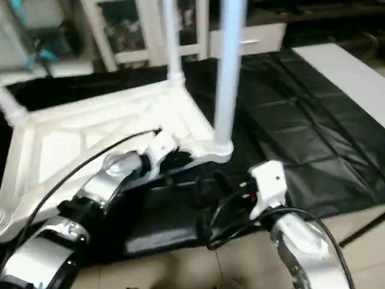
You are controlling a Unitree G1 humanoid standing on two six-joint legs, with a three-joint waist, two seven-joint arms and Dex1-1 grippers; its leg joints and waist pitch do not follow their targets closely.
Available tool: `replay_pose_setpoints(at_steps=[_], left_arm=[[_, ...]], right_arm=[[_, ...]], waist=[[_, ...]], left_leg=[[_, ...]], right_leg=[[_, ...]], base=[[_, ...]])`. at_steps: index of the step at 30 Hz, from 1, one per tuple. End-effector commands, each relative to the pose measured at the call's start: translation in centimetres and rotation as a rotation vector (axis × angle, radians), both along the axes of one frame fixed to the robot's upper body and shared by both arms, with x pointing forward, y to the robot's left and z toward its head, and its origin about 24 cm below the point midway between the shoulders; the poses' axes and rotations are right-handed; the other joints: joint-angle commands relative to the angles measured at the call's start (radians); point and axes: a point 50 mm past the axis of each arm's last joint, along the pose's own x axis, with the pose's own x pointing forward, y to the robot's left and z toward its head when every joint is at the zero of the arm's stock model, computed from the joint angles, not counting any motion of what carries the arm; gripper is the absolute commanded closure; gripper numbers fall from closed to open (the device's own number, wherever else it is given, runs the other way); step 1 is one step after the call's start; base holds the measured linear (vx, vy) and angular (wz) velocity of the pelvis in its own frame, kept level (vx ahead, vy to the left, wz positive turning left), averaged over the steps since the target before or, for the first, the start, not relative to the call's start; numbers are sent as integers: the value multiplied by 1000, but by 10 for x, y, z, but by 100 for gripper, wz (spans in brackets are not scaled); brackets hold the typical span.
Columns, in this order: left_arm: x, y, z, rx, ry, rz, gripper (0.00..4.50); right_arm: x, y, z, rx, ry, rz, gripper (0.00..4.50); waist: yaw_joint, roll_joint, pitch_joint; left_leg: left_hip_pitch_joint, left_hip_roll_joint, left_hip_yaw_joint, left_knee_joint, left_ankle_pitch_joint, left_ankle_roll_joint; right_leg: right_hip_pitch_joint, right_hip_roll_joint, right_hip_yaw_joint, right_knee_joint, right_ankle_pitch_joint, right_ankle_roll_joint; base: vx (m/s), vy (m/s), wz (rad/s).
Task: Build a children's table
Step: Rotate leg to tighten
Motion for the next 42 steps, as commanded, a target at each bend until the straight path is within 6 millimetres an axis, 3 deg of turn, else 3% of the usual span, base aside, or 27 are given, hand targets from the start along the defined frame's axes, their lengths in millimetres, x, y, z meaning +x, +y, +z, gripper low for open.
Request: replay_pose_setpoints(at_steps=[1, 4, 6, 7, 8, 11, 13, 16, 21, 22, 23, 24, 25, 27, 28, 35, 36, 37, 39, 40, 42], left_arm=[[0, 7, 10, -33, -21, -4, 351], [-11, 17, 17, -49, 37, -75, 351], [-28, 27, 13, 29, 140, -183, 351], [-32, 31, 9, 76, 163, -208, 351], [-34, 33, 7, 106, 176, -223, 351], [-42, 48, -8, 258, 257, -246, 351], [-39, 50, -13, 304, 237, -206, 351], [-29, 48, -17, 356, 209, -94, 351], [-4, 39, -13, 383, 109, 97, 351], [2, 37, -12, 393, 78, 130, 351], [4, 36, -11, 401, 64, 140, 351], [11, 34, -11, 419, 28, 186, 351], [18, 33, -11, 435, -5, 249, 351], [25, 32, -12, 465, -42, 314, 351], [25, 32, -12, 470, -48, 318, 351], [39, 32, -18, 500, -203, 551, 351], [39, 33, -20, 506, -221, 579, 351], [40, 35, -20, 495, -254, 625, 351], [41, 37, -17, 435, -294, 696, 351], [43, 31, -3, 242, -286, 720, 351], [42, 29, 5, 111, -254, 720, 351]], right_arm=[[3, -1, -4, -26, 30, -23, 141], [9, 4, -1, -39, 39, 1, 141], [13, 8, 2, -37, 35, 36, 141], [14, 9, 2, -33, 40, 45, 141], [14, 9, 2, -30, 44, 50, 141], [16, 10, 1, -33, 58, 75, 141], [17, 10, 1, -35, 64, 89, 141], [17, 12, 2, -38, 70, 106, 141], [15, 14, 2, -40, 74, 113, 141], [15, 14, 2, -39, 75, 111, 141], [15, 14, 1, -39, 76, 110, 141], [14, 14, 1, -38, 77, 106, 141], [14, 14, 0, -37, 81, 99, 141], [13, 14, -1, -41, 86, 91, 141], [13, 13, -2, -42, 86, 90, 141], [14, 14, -6, -54, 95, 67, 141], [14, 14, -6, -53, 95, 66, 141], [14, 16, -5, -49, 93, 68, 141], [14, 18, -5, -45, 88, 70, 141], [14, 19, -4, -36, 83, 69, 141], [14, 19, -4, -35, 81, 69, 141]], waist=[[8, -29, -61], [21, -31, -68], [24, -30, -68], [29, -35, -65], [32, -34, -64], [51, -32, -56], [62, -31, -52], [68, -35, -52], [70, -39, -52], [66, -41, -53], [67, -32, -53], [66, -39, -54], [62, -35, -53], [62, -40, -57], [60, -41, -57], [50, -44, -65], [50, -50, -66], [50, -45, -68], [51, -46, -70], [54, -48, -73], [62, -49, -74]], left_leg=[[16, 60, -36, -90, -285, 87], [24, 62, -33, -79, -177, 122], [25, 61, -31, -76, -134, 137], [30, 60, -26, -74, -130, 142], [31, 59, -26, -75, -136, 141], [42, 63, -23, -83, -215, 81], [48, 63, -22, -90, -283, 23], [52, 61, -22, -93, -344, -25], [46, 56, -25, -92, -365, -34], [37, 54, -29, -93, -362, -29], [38, 52, -30, -92, -366, -30], [40, 52, -28, -90, -368, -26], [36, 49, -29, -89, -366, -22], [38, 49, -29, -85, -362, -17], [30, 49, -32, -86, -342, -7], [20, 45, -33, -74, -266, 48], [19, 47, -33, -73, -256, 55], [18, 47, -34, -70, -225, 75], [20, 48, -34, -66, -197, 92], [21, 48, -34, -62, -171, 107], [23, 51, -31, -60, -135, 132]], right_leg=[[35, -26, 20, -53, -190, -220], [41, -28, 21, -35, -76, -251], [41, -25, 21, -30, -48, -261], [36, -22, 22, -31, -60, -262], [35, -22, 23, -32, -77, -260], [28, -18, 28, -40, -181, -234], [21, -15, 33, -45, -240, -206], [15, -14, 42, -48, -283, -179], [17, -16, 45, -54, -317, -153], [23, -17, 43, -56, -336, -142], [21, -17, 42, -57, -344, -138], [19, -17, 43, -61, -347, -135], [21, -16, 42, -63, -355, -130], [21, -16, 41, -64, -342, -128], [26, -17, 40, -63, -326, -132], [35, -17, 34, -55, -224, -168], [37, -18, 34, -54, -215, -171], [37, -17, 32, -50, -186, -179], [38, -17, 32, -46, -144, -195], [38, -17, 30, -43, -105, -213], [36, -18, 29, -36, -59, -252]], base=[[0, 0, 0], [0, 0, 0], [0, 0, 0], [0, 0, 0], [0, 0, 0], [0, 0, 0], [0, 0, 0], [0, 0, 0], [0, 0, 0], [0, 0, 0], [0, 0, 0], [0, 0, 0], [0, 0, 0], [0, 0, 0], [0, 0, 0], [0, 0, 0], [0, 0, 0], [0, 0, 0], [0, 0, 0], [0, 0, 0], [0, 0, 0]])
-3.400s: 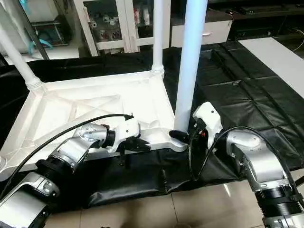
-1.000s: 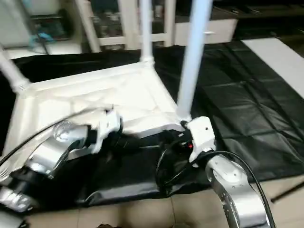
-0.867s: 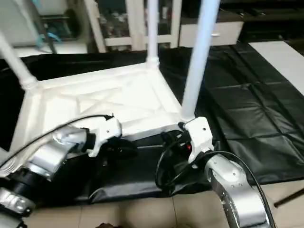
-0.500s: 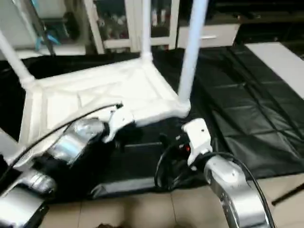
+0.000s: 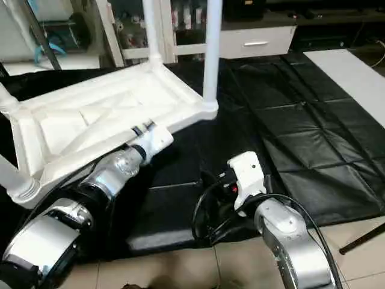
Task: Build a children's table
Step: Rotate leg to tighten, then rotate table base
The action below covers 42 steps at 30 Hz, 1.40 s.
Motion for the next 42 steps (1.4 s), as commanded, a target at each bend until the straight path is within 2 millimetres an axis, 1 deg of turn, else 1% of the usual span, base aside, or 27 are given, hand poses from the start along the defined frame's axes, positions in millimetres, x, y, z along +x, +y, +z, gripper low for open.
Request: replay_pose_setpoints(at_steps=[1, 4, 5, 6, 7, 11, 12, 13, 14, 15, 16, 17, 18, 19, 20, 26, 27, 29, 32, 33, 35, 37, 38, 39, 40, 41, 42], left_arm=[[2, 0, 14, -128, -48, 1, 351], [-3, 0, 18, -210, -39, -69, 351], [-7, 1, 15, -207, -8, -120, 351], [-17, 5, 8, -174, 60, -199, 351], [-17, 5, 8, -174, 60, -199, 351], [-28, 22, -2, -95, 142, -244, 351], [-32, 36, -6, -49, 179, -216, 351], [-32, 36, -6, -49, 179, -216, 351], [-33, 43, -8, -35, 190, -187, 351], [-33, 55, -9, -17, 206, -118, 351], [-33, 55, -9, -17, 207, -116, 351], [-31, 61, -11, 0, 219, -75, 351], [-30, 67, -12, 16, 238, -30, 351], [-27, 76, -17, 39, 289, 50, 351], [-27, 79, -19, 44, 307, 70, 351], [-16, 84, -23, 92, 319, 144, 351], [-14, 84, -22, 108, 304, 155, 351], [-9, 80, -19, 125, 277, 166, 351], [-4, 73, -16, 149, 230, 173, 351], [0, 67, -11, 154, 181, 178, 351], [2, 65, -9, 151, 156, 181, 351], [4, 44, 6, -55, 58, 94, 351], [1, 36, 17, -210, -3, 38, 351], [-1, 33, 23, -281, -33, 14, 351], [-1, 33, 23, -281, -33, 14, 351], [-9, 36, 31, -378, -88, -19, 351], [-25, 43, 37, -460, -139, -59, 334]], right_arm=[[0, 2, 1, 0, -6, -2, 141], [0, 3, 0, 2, -4, 7, 141], [1, 3, 0, 2, -3, 9, 141], [1, 4, 0, 0, -2, 14, 141], [1, 4, 0, 0, -2, 14, 141], [2, 6, -1, -1, 0, 30, 141], [3, 7, 0, -1, -2, 41, 141], [3, 7, 0, -1, -2, 41, 141], [3, 8, 0, 0, -2, 44, 141], [4, 9, 0, 3, -2, 50, 141], [4, 9, 0, 3, -2, 50, 141], [5, 9, 0, 3, -2, 53, 141], [6, 10, 0, 5, -1, 59, 141], [7, 11, -1, 2, 1, 68, 141], [7, 11, -1, 0, 2, 72, 141], [10, 11, 0, -6, -5, 69, 141], [11, 11, 0, -7, -7, 68, 141], [11, 10, 0, -7, -8, 66, 141], [12, 10, 0, -9, -10, 63, 141], [12, 10, 1, -10, -13, 60, 141], [12, 10, 1, -10, -14, 59, 141], [10, 11, 2, 2, -20, 61, 141], [8, 12, 3, 16, -24, 60, 141], [8, 12, 3, 24, -26, 60, 141], [8, 12, 3, 24, -26, 60, 141], [6, 13, 6, 46, -36, 62, 141], [3, 13, 8, 73, -45, 59, 141]], waist=[[11, -25, -76], [22, -25, -69], [24, -32, -69], [28, -31, -66], [28, -27, -63], [19, -24, -61], [16, -44, -60], [20, -35, -62], [18, -27, -58], [17, -33, -57], [17, -33, -58], [19, -32, -58], [18, -42, -60], [19, -42, -59], [22, -38, -60], [18, -49, -60], [18, -49, -60], [16, -52, -59], [13, -54, -58], [15, -47, -59], [17, -52, -58], [21, -38, -61], [20, -44, -60], [21, -40, -63], [26, -43, -65], [29, -32, -66], [30, -40, -66]], left_leg=[[23, 50, -30, -63, -141, 142], [28, 54, -28, -69, -181, 128], [30, 53, -26, -69, -192, 122], [27, 58, -30, -76, -198, 111], [29, 57, -29, -78, -223, 96], [33, 59, -33, -89, -290, 34], [34, 58, -31, -90, -312, 22], [34, 60, -35, -90, -311, 15], [36, 59, -34, -93, -323, 3], [36, 58, -34, -94, -335, -7], [41, 58, -33, -93, -340, -18], [40, 58, -34, -94, -337, -21], [39, 58, -33, -93, -322, -21], [37, 56, -32, -93, -305, -16], [40, 56, -33, -92, -303, -18], [35, 51, -34, -93, -335, -25], [39, 50, -33, -91, -353, -26], [31, 50, -39, -94, -358, -28], [33, 51, -39, -93, -372, -26], [41, 51, -38, -91, -388, -30], [34, 50, -41, -93, -387, -29], [38, 52, -42, -93, -376, -30], [34, 52, -41, -94, -373, -26], [34, 57, -40, -94, -366, -25], [36, 57, -36, -91, -356, -14], [37, 56, -37, -90, -346, -11], [26, 64, -40, -94, -299, 7]], right_leg=[[42, -22, 13, -50, -63, -258], [38, -21, 15, -56, -141, -245], [35, -20, 16, -57, -159, -237], [41, -26, 18, -55, -185, -231], [34, -23, 19, -59, -225, -214], [30, -18, 21, -62, -276, -180], [27, -16, 22, -65, -289, -171], [30, -21, 23, -58, -285, -173], [24, -19, 24, -61, -294, -166], [24, -17, 25, -62, -300, -159], [21, -16, 26, -62, -289, -155], [22, -16, 27, -61, -281, -155], [24, -15, 27, -55, -249, -159], [25, -16, 28, -55, -233, -161], [24, -17, 28, -54, -229, -163], [26, -17, 28, -61, -253, -154], [23, -16, 28, -66, -274, -147], [30, -19, 27, -66, -295, -135], [25, -19, 26, -72, -327, -132], [19, -19, 27, -75, -339, -132], [25, -19, 26, -76, -335, -128], [24, -20, 25, -72, -295, -144], [26, -19, 25, -74, -279, -155], [29, -20, 24, -71, -227, -182], [28, -20, 25, -65, -190, -199], [28, -20, 25, -61, -170, -203], [44, -26, 24, -50, -101, -226]], base=[[0, 0, 0], [0, 0, 0], [0, 0, 0], [0, 0, 0], [0, 0, 0], [0, 0, 0], [0, 0, 0], [0, 0, 0], [0, 0, 0], [0, 0, 0], [0, 0, 0], [0, 0, 0], [0, 0, 0], [0, 0, 0], [0, 0, 0], [0, 0, 0], [0, 0, 0], [0, 0, 0], [0, 0, 0], [0, 0, 0], [0, 0, 0], [0, 0, 0], [0, 0, 0], [0, 0, 0], [0, 0, 0], [0, 0, 0], [53, 5, -7]])
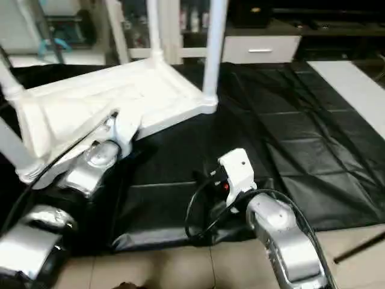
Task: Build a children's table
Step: Rotate table base
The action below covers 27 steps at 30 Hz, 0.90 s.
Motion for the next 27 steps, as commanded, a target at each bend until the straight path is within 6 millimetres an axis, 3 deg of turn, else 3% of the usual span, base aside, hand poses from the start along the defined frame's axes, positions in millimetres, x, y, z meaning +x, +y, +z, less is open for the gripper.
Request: replay_pose_setpoints(at_steps=[1, 2, 3, 4, 5, 6, 8, 9, 10, 11, 12, 18, 20, 22, 26, 27], left_arm=[[-15, 16, 12, -83, -81, -14, 324], [-22, 19, 14, -95, -106, -13, 318], [-35, 26, 16, -111, -149, -7, 318], [-40, 28, 17, -116, -167, -2, 315], [-43, 29, 18, -116, -177, -1, 290], [-59, 35, 20, -82, -257, 13, 290], [-74, 43, 19, -49, -322, 44, 276], [-80, 47, 18, -39, -342, 64, 271], [-86, 52, 17, -35, -356, 102, 259], [-90, 56, 17, -32, -362, 125, 246], [-97, 64, 20, -15, -405, 205, 238], [-113, 77, 28, 49, -511, 377, 193], [-117, 82, 28, 69, -534, 451, 187], [-119, 88, 29, 78, -549, 516, 165], [-122, 103, 32, 83, -572, 673, 135], [-122, 110, 31, 63, -564, 746, 125]], right_arm=[[-2, -4, 8, 34, -36, -12, 141], [-2, -4, 9, 44, -39, -11, 141], [-3, -4, 10, 60, -45, -9, 141], [-4, -3, 10, 66, -48, -8, 141], [-3, -3, 10, 68, -50, -9, 141], [-3, -2, 10, 83, -58, -11, 141], [-3, -1, 11, 99, -63, -10, 141], [-2, 0, 11, 105, -64, -9, 141], [-2, 2, 11, 106, -66, 1, 141], [-2, 3, 11, 107, -67, 7, 141], [-2, 5, 12, 110, -68, 18, 141], [1, 5, 11, 111, -71, 27, 141], [2, 5, 12, 111, -73, 29, 141], [2, 5, 12, 111, -75, 30, 141], [2, 6, 14, 121, -82, 53, 141], [-1, 10, 16, 146, -82, 104, 141]], waist=[[5, -6, -64], [6, -2, -70], [2, -5, -69], [1, -1, -65], [3, 2, -65], [6, -4, -63], [8, 1, -56], [10, -5, -52], [11, -3, -48], [12, -2, -49], [11, -8, -46], [20, -8, -41], [16, -9, -41], [16, -8, -43], [15, -8, -45], [17, -4, -45]], left_leg=[[11, 60, -37, -89, -253, 41], [21, 61, -36, -84, -242, 49], [17, 60, -34, -81, -208, 74], [17, 61, -29, -81, -204, 85], [23, 62, -29, -80, -215, 81], [24, 64, -29, -82, -232, 69], [28, 68, -28, -90, -282, 37], [31, 70, -30, -95, -321, 10], [33, 70, -30, -99, -360, -17], [37, 70, -31, -100, -380, -31], [36, 70, -34, -102, -403, -50], [45, 64, -38, -105, -478, -84], [36, 63, -42, -106, -473, -85], [39, 62, -40, -103, -470, -83], [37, 61, -42, -101, -462, -79], [37, 60, -44, -101, -456, -76]], right_leg=[[45, -25, 13, -43, -61, -224], [42, -26, 13, -38, -37, -233], [44, -25, 14, -37, -14, -238], [40, -24, 15, -42, -31, -234], [36, -22, 15, -43, -51, -233], [38, -19, 16, -46, -99, -221], [31, -16, 17, -56, -178, -190], [28, -15, 19, -59, -226, -169], [24, -13, 20, -64, -278, -146], [21, -11, 21, -64, -294, -136], [20, -10, 23, -65, -309, -120], [6, -8, 26, -78, -401, -56], [13, -9, 25, -77, -396, -45], [7, -7, 26, -80, -401, -37], [9, -6, 25, -78, -385, -38], [10, -6, 25, -77, -374, -41]], base=[[61, -4, -7], [61, -4, -7], [0, 0, 0], [0, 0, 0], [0, 0, 0], [0, 0, 0], [0, 0, 0], [0, 0, 0], [0, 0, 0], [0, 0, 0], [0, 0, 0], [0, 0, 0], [0, 0, 0], [0, 0, 0], [0, 0, 0], [0, 0, 0]])
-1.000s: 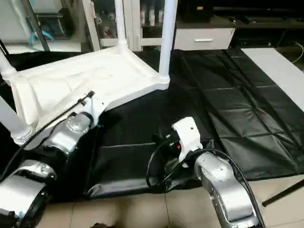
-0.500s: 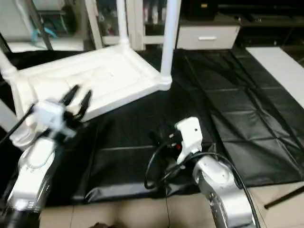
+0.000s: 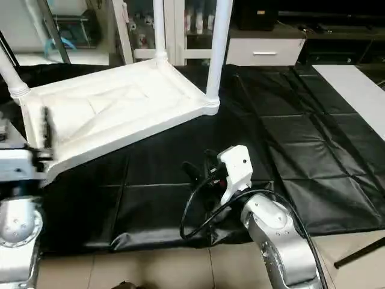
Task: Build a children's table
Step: Rotate table base
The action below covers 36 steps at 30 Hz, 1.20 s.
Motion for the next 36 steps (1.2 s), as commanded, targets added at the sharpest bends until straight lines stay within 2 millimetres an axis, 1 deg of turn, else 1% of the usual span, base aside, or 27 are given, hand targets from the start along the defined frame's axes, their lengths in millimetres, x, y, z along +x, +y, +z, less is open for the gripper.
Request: replay_pose_setpoints(at_steps=[1, 2, 3, 4, 5, 6, 7, 8, 9, 11, 14, 15, 17, 20, 22, 23, 24, 25, 26, 28, 29, 32, 34, 35, 36], left_arm=[[-1, 9, 4, -25, -27, 82, 125], [0, 11, 3, -47, -24, 96, 107], [0, 12, 2, -60, -22, 105, 107], [0, 14, 1, -75, -23, 116, 99], [1, 16, 2, -86, -29, 122, 86], [2, 16, 3, -86, -32, 123, 76], [3, 16, 3, -95, -35, 118, 69], [5, 17, 4, -107, -37, 115, 69], [7, 17, 4, -120, -37, 113, 60], [11, 19, 4, -144, -32, 111, 42], [15, 21, 4, -167, -27, 112, 26], [17, 26, 3, -198, -23, 134, 18], [18, 29, 2, -225, -19, 145, 3], [21, 39, 3, -285, -31, 187, 0], [23, 41, 4, -288, -32, 180, 0], [25, 43, 5, -299, -36, 177, 0], [27, 44, 6, -307, -35, 171, 0], [31, 46, 6, -338, -25, 159, 0], [33, 46, 5, -354, -18, 151, 0], [37, 46, 4, -371, -6, 135, 0], [40, 45, 3, -386, 8, 103, 0], [47, 43, 0, -435, 35, 23, 0], [48, 43, 0, -447, 38, 3, 0], [53, 41, -2, -512, 54, -70, 0], [55, 40, -3, -547, 68, -123, 0]], right_arm=[[-1, 3, 5, 34, -18, 55, 141], [-4, 6, 7, 46, -20, 104, 141], [-6, 9, 8, 53, -22, 137, 141], [-9, 13, 11, 70, -24, 191, 141], [-14, 18, 17, 107, -26, 269, 141], [-16, 20, 18, 118, -26, 287, 115], [-16, 20, 19, 121, -31, 296, 108], [-16, 21, 20, 125, -35, 307, 108], [-16, 23, 22, 130, -38, 325, 103], [-19, 26, 24, 140, -39, 369, 74], [-21, 28, 25, 146, -35, 406, 56], [-22, 30, 26, 150, -32, 437, 46], [-22, 31, 27, 151, -31, 449, 23], [-22, 32, 29, 155, -30, 467, 5], [-22, 32, 29, 153, -31, 469, 5], [-22, 33, 29, 149, -31, 470, 5], [-22, 33, 28, 143, -30, 471, 5], [-22, 33, 27, 129, -29, 468, 5], [-22, 34, 27, 127, -27, 468, 5], [-22, 33, 26, 124, -25, 469, 5], [-21, 34, 26, 122, -23, 469, 5], [-21, 34, 26, 117, -21, 471, 5], [-21, 34, 26, 115, -21, 470, 5], [-22, 33, 25, 106, -22, 469, 5], [-22, 32, 25, 101, -22, 468, 5]], waist=[[-4, 3, -48], [-4, 3, -48], [-2, 3, -49], [0, 8, -50], [0, 8, -51], [2, 7, -52], [2, 7, -54], [3, 6, -54], [3, 6, -54], [3, 5, -55], [3, 6, -56], [4, 8, -56], [4, 8, -57], [3, 8, -57], [4, 8, -57], [4, 6, -57], [6, 8, -57], [7, 6, -57], [8, 8, -58], [8, 7, -58], [8, 7, -58], [8, 7, -59], [8, 6, -59], [7, 10, -60], [9, 8, -61]], left_leg=[[34, 49, -41, -97, -454, -62], [34, 49, -41, -97, -450, -58], [32, 50, -41, -97, -438, -54], [33, 50, -40, -96, -428, -50], [32, 50, -40, -95, -424, -48], [31, 51, -41, -95, -409, -43], [30, 52, -40, -94, -392, -39], [29, 52, -40, -94, -387, -39], [31, 51, -39, -94, -387, -41], [30, 50, -39, -94, -388, -44], [29, 49, -39, -92, -374, -42], [28, 49, -38, -92, -371, -42], [29, 48, -38, -91, -368, -43], [31, 48, -38, -91, -376, -46], [31, 47, -38, -90, -370, -44], [30, 48, -38, -90, -368, -43], [33, 47, -37, -90, -372, -45], [33, 48, -38, -90, -370, -47], [34, 46, -37, -89, -370, -49], [31, 47, -38, -91, -361, -54], [30, 47, -38, -91, -359, -54], [32, 46, -37, -90, -362, -56], [32, 46, -35, -89, -357, -54], [31, 47, -36, -90, -355, -54], [33, 45, -34, -89, -349, -56]], right_leg=[[10, -18, 23, -76, -349, -57], [10, -18, 23, -76, -342, -59], [11, -17, 23, -74, -323, -63], [11, -17, 23, -73, -303, -69], [13, -16, 23, -72, -291, -72], [15, -16, 23, -69, -263, -75], [16, -16, 23, -66, -237, -80], [15, -16, 23, -66, -231, -83], [14, -15, 23, -65, -224, -90], [16, -16, 23, -63, -222, -98], [18, -17, 23, -61, -208, -104], [19, -18, 22, -60, -202, -107], [19, -17, 22, -59, -200, -110], [19, -18, 21, -60, -207, -115], [19, -17, 21, -60, -206, -114], [20, -17, 21, -60, -206, -114], [17, -18, 21, -60, -215, -113], [17, -18, 21, -60, -213, -113], [17, -17, 21, -59, -215, -113], [20, -18, 21, -56, -200, -116], [20, -18, 21, -56, -197, -116], [18, -19, 22, -57, -205, -119], [18, -20, 22, -56, -203, -124], [19, -20, 22, -55, -197, -126], [18, -20, 22, -55, -196, -130]], base=[[0, 0, 0], [0, 0, 0], [0, 0, 0], [0, 0, 0], [0, 0, 0], [0, 0, 0], [0, 0, 0], [0, 0, 0], [0, 0, 0], [0, 0, 0], [0, 0, 0], [0, 0, 0], [0, 0, 0], [0, 0, 0], [0, 0, 0], [0, 0, 0], [0, 0, 0], [0, 0, 0], [0, 0, 0], [0, 0, 0], [0, 0, 0], [0, 0, 0], [0, 0, 0], [0, 0, 0], [0, 0, 0]])
